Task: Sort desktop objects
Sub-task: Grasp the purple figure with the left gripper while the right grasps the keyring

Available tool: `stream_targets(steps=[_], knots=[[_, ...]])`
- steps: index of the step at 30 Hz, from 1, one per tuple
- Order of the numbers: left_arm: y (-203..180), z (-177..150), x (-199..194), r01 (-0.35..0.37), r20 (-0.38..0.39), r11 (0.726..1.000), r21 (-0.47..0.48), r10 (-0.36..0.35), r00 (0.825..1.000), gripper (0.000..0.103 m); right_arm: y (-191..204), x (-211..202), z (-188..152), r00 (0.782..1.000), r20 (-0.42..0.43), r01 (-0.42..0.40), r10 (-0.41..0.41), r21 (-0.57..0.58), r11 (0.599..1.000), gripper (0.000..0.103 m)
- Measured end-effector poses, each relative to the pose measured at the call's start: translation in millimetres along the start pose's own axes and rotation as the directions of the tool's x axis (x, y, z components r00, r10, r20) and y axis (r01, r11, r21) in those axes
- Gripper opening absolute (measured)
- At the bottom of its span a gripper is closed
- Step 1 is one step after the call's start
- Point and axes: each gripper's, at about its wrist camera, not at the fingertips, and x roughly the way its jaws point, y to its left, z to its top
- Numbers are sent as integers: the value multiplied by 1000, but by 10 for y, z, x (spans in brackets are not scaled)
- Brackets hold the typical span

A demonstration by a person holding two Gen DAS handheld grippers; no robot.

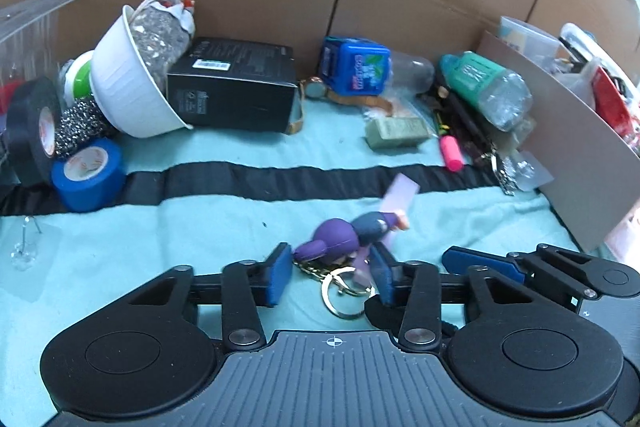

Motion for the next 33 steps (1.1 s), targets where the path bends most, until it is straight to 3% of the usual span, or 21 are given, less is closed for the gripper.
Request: stream_targets(steps=[4, 10, 13, 14, 15, 19, 21, 22, 23, 25, 27, 29, 32, 33], knots=[[96, 58, 1, 25, -10, 999, -28, -25, 1000, 35, 47, 95, 56, 1000, 4, -22, 22, -19, 1000, 73], [158, 103, 18, 51, -15, 998, -43, -52, 999, 35, 139, 211, 126, 1000, 1, -28, 28, -51, 998, 73], [169, 129, 14, 40, 15, 998, -54, -39, 999, 62, 127, 190, 131, 1000, -1, -2, 2, -78, 997, 45], [169, 143, 18, 36, 24, 998, -52, -34, 999, 65, 105, 178, 132, 1000, -5, -5, 4, -73, 997, 33], [171, 162, 30, 39, 24, 998, -48, -38, 999, 65, 79, 166, 138, 1000, -11, -1, 0, -63, 998, 29], [165, 205, 110, 64, 14, 997, -53, -63, 998, 65, 19, 104, 124, 999, -32, 11, -13, -52, 999, 29], [145, 204, 165, 75, -7, 996, -45, -75, 997, 57, 23, 78, 110, 999, -34, 14, -15, -51, 999, 29], [130, 202, 192, 90, -21, 995, -35, -91, 996, 41, 31, 77, 107, 999, -34, 14, -16, -57, 998, 29], [109, 189, 206, 91, -28, 996, -24, -91, 995, 42, 43, 80, 104, 999, -31, 18, -20, -66, 998, 30], [81, 173, 200, 80, -24, 997, -5, -81, 996, 42, 44, 99, 109, 999, -26, 27, -29, -64, 998, 39], [90, 174, 203, 84, -26, 996, -11, -84, 996, 44, 39, 127, 111, 999, -25, 43, -44, -52, 998, 58], [110, 178, 209, 83, -21, 996, -24, -84, 996, 46, 17, 157, 116, 999, -22, 46, -47, -37, 998, 61], [60, 175, 225, 72, -18, 997, 14, -72, 997, 42, -1, 194, 141, 999, -23, 39, -40, -26, 999, 59], [41, 167, 221, 62, -17, 998, 26, -61, 998, 40, 6, 195, 152, 999, -28, 36, -37, -28, 999, 47]])
